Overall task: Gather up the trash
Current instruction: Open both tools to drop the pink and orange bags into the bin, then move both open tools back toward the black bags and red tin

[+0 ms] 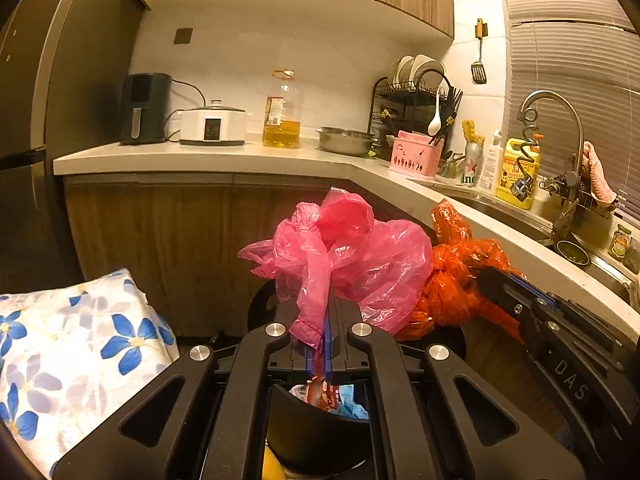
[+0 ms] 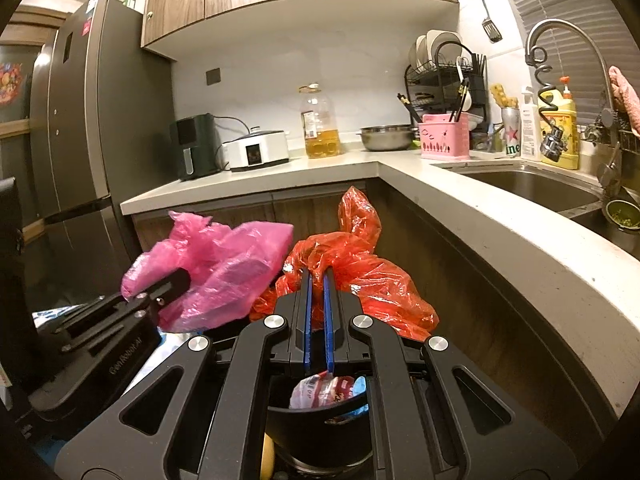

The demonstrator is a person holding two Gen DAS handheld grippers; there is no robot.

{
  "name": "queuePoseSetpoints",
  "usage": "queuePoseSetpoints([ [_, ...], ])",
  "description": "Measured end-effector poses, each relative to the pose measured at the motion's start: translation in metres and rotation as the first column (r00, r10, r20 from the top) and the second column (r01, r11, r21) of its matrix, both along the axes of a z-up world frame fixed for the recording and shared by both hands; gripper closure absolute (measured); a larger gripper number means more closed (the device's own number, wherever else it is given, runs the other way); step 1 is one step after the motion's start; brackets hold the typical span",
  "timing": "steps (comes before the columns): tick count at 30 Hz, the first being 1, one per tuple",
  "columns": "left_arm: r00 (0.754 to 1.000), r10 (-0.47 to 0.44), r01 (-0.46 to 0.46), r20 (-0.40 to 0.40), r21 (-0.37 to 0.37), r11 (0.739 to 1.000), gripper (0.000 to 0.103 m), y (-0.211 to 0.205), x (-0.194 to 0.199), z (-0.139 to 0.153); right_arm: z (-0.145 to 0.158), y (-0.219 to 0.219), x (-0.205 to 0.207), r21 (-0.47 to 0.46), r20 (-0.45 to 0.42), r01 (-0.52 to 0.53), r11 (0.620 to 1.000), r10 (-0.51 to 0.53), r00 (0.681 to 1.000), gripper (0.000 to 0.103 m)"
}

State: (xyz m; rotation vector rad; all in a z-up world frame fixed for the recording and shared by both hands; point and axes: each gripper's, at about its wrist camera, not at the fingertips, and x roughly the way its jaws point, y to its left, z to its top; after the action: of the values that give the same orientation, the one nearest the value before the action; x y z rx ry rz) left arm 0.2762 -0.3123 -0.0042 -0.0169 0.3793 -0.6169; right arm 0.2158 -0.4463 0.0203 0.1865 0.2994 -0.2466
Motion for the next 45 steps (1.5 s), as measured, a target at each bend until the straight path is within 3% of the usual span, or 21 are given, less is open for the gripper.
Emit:
queuePoseSetpoints([
  [13, 1.0, -0.013, 0.013, -0.021, 0.011, 1.0, 0.092, -0.006, 0.014, -0.008, -0.008, -0.003, 0.024, 0.015, -0.032, -0.034, 0.999, 0.035, 0.999, 0.096],
  [16, 1.0, -0.021, 0.021, -0.02, 0.019, 1.0, 0.076, -0.008, 0.014, -0.01, -0.01, -0.005, 0.026, 0.03, -0.038, -0.036, 0.999, 0.037, 0.999, 0.096],
  [21, 1.0, -0.024, 0.024, -0.018, 0.026, 0.999, 0.062, -0.008, 0.016, -0.013, -0.013, -0.007, 0.03, 0.036, -0.058, -0.031, 0.999, 0.033, 0.998, 0.091],
  [24, 1.0, -0.004, 0.004, -0.024, 0.022, 1.0, 0.052, -0.004, 0.018, -0.015, -0.014, -0.01, 0.029, 0.044, -0.066, -0.02, 0.999, 0.023, 0.998, 0.077],
  [26, 0.999, 0.025, -0.024, -0.023, 0.028, 0.999, 0.043, 0.001, 0.02, -0.015, -0.016, -0.01, 0.027, 0.049, -0.072, -0.007, 0.999, 0.011, 0.997, 0.061],
  [35, 0.99, 0.139, -0.139, 0.005, 0.076, 0.987, 0.017, 0.04, 0.007, -0.017, -0.024, 0.013, 0.008, 0.025, -0.107, 0.005, 1.0, -0.003, 0.994, 0.032],
  [45, 0.967, 0.256, -0.256, 0.023, 0.117, 0.96, 0.011, 0.098, -0.034, -0.013, -0.029, 0.055, -0.02, 0.005, -0.129, -0.011, 1.0, 0.011, 0.992, 0.026],
])
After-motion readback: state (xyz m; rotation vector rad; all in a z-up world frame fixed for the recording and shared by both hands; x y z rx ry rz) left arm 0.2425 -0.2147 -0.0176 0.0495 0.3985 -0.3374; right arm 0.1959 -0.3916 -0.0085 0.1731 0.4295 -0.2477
